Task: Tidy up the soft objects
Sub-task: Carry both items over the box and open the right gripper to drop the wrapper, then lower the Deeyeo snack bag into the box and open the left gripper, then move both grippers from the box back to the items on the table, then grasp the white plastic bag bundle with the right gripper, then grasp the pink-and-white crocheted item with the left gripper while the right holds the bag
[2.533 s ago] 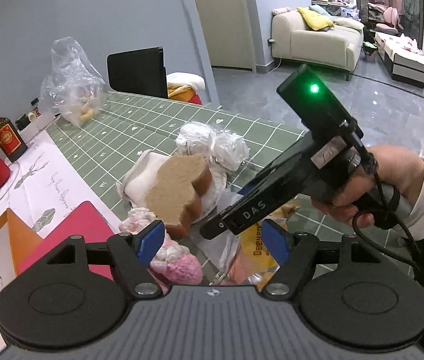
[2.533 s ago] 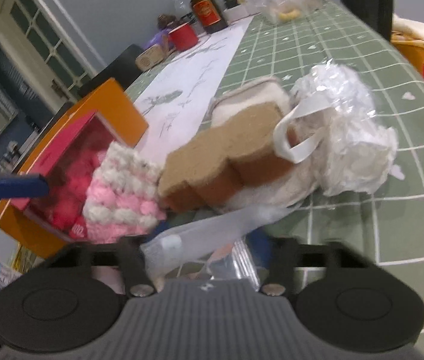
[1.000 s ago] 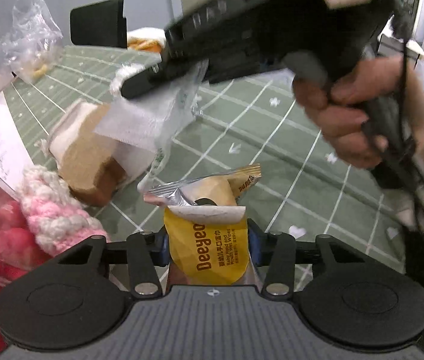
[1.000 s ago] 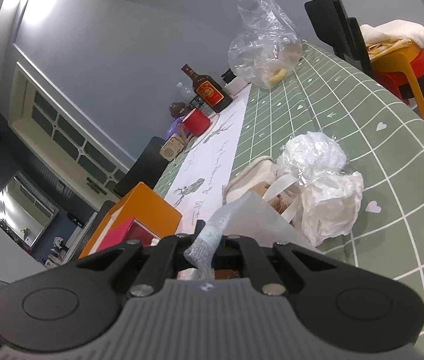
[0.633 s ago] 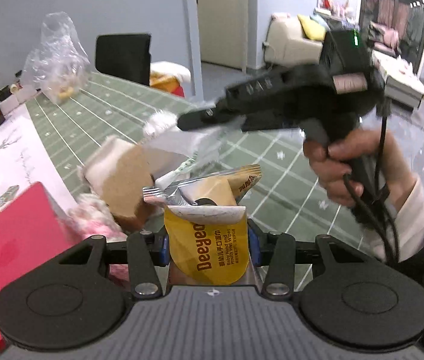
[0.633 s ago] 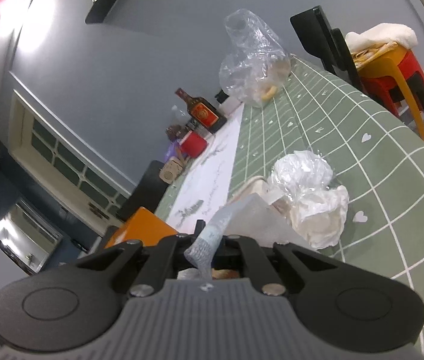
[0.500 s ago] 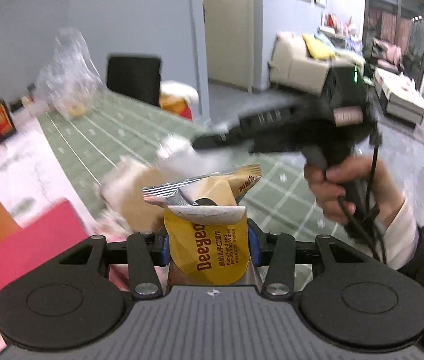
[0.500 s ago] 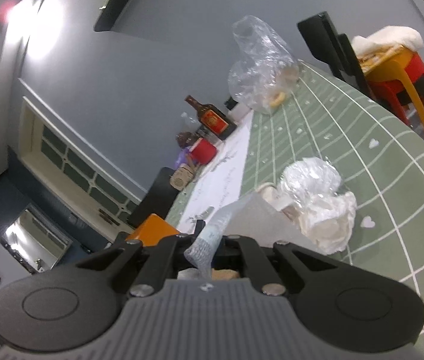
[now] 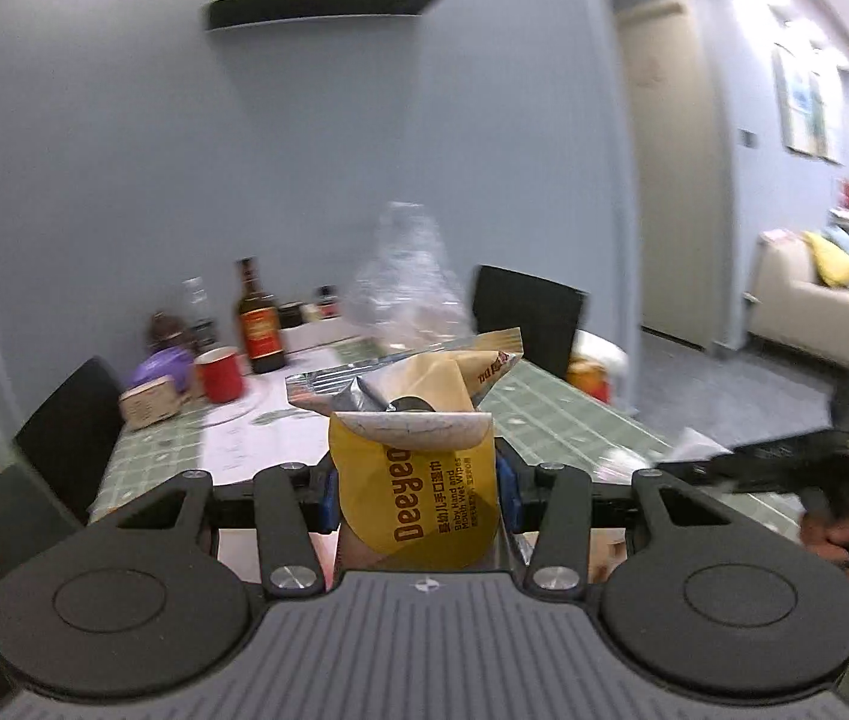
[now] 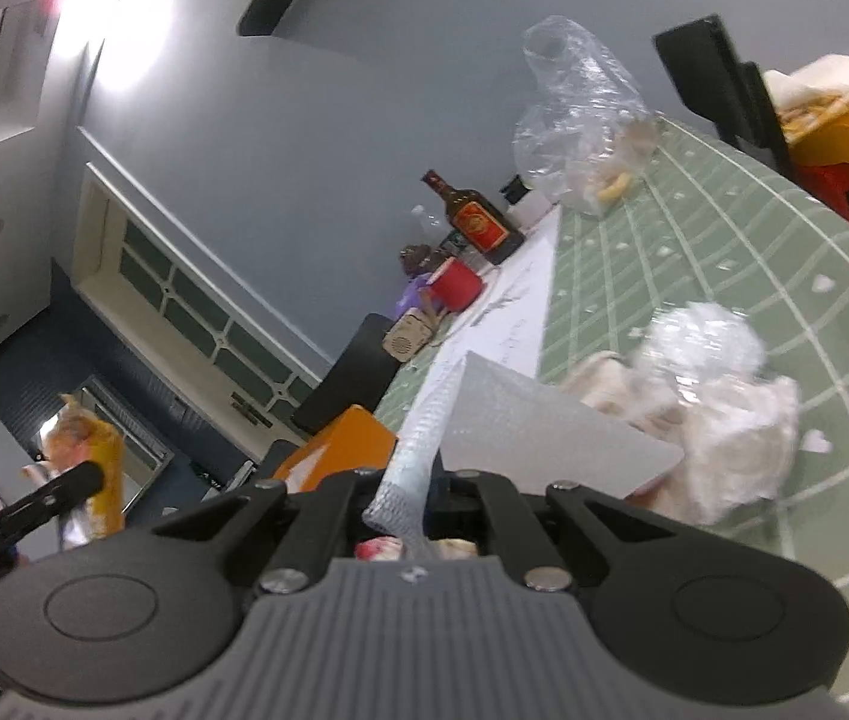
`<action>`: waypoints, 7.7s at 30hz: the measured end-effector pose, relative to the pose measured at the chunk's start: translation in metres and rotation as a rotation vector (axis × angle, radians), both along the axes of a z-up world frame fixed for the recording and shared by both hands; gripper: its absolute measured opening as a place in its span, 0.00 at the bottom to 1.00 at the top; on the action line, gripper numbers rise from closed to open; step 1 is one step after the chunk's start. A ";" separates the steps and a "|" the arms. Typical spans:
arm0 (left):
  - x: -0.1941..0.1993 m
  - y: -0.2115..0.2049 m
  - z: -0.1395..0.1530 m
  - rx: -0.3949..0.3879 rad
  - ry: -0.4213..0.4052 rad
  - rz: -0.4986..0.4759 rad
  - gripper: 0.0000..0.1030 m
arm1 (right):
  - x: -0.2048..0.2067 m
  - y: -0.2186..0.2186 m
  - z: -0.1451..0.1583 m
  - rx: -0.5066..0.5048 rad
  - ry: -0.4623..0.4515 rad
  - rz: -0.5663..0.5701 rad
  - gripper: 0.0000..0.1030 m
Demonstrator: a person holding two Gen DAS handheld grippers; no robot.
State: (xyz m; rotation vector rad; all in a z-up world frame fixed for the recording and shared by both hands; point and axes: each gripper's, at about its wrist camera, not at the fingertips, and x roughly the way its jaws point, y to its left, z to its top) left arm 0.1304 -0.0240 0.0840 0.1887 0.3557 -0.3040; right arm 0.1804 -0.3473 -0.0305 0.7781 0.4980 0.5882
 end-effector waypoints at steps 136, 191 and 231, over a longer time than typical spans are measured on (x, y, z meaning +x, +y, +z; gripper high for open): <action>0.005 -0.010 0.001 -0.071 -0.052 0.087 1.00 | 0.007 0.103 0.078 -0.548 -0.186 -0.150 0.95; 0.028 -0.086 -0.072 0.149 0.180 -0.196 0.98 | 0.054 -0.007 -0.044 -0.516 0.221 -0.323 0.48; 0.009 -0.145 -0.168 0.819 0.050 -0.119 0.31 | 0.053 -0.003 -0.045 -0.515 0.237 -0.320 0.49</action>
